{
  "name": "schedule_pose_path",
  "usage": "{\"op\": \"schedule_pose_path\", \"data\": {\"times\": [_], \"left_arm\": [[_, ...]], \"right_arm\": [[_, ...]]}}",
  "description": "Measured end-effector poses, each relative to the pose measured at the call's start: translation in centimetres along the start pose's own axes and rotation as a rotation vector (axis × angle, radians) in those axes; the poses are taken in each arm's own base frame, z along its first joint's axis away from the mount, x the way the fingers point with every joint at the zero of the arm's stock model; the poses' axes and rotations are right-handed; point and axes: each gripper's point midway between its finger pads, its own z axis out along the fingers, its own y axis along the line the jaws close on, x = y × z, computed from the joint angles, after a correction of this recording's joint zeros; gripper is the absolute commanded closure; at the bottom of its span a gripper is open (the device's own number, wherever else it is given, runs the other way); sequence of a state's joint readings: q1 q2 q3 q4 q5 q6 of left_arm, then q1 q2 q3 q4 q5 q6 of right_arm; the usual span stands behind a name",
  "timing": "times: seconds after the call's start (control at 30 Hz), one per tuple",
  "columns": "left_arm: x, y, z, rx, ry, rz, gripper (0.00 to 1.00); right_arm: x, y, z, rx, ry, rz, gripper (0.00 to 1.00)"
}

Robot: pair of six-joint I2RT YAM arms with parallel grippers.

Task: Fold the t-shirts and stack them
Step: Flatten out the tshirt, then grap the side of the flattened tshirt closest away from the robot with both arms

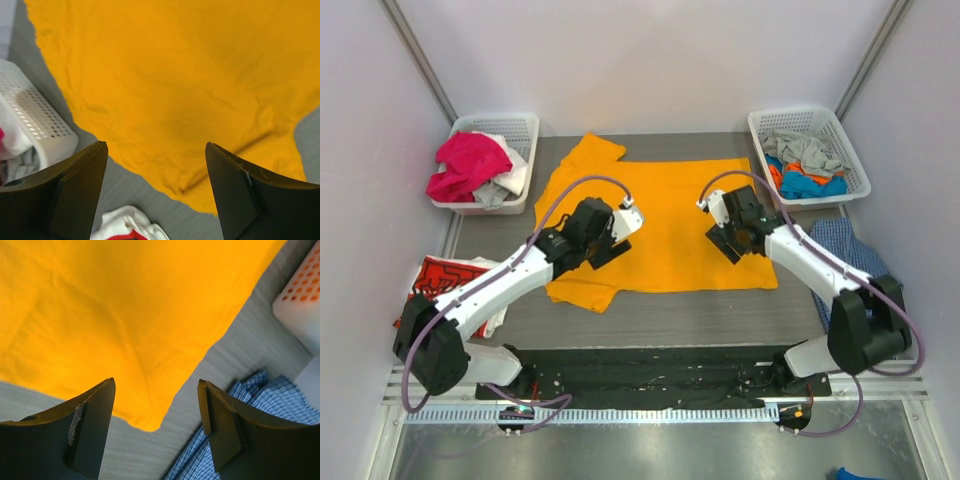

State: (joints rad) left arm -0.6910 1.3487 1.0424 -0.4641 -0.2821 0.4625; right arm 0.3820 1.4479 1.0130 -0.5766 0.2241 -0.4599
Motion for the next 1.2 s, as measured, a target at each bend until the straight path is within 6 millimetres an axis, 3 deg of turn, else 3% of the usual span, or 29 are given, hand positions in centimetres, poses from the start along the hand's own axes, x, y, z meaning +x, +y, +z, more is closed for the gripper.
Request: {"op": "schedule_pose_path", "data": {"times": [0.23, 0.5, 0.8, 1.03, 1.2], "left_arm": [[4.0, -6.1, -1.6, 0.169, 0.058, 0.023, 0.21], [7.2, -11.8, -2.7, 0.351, 0.133, 0.099, 0.25], [8.6, -13.7, -3.0, 0.431, 0.165, 0.116, 0.27], [10.5, -15.1, -1.9, 0.467, 0.222, 0.142, 0.28], [10.6, -15.5, -1.1, 0.473, 0.228, 0.16, 0.29]], "right_arm": [[4.7, 1.3, -3.0, 0.009, -0.007, 0.0, 0.26], [7.8, 2.6, -2.5, -0.003, 0.055, -0.017, 0.26], [7.9, 2.8, -2.3, -0.009, 0.065, -0.01, 0.26], [7.9, 2.8, -2.3, -0.008, 0.065, -0.003, 0.26], [7.9, 2.8, -2.3, -0.01, 0.065, 0.001, 0.26]]}}
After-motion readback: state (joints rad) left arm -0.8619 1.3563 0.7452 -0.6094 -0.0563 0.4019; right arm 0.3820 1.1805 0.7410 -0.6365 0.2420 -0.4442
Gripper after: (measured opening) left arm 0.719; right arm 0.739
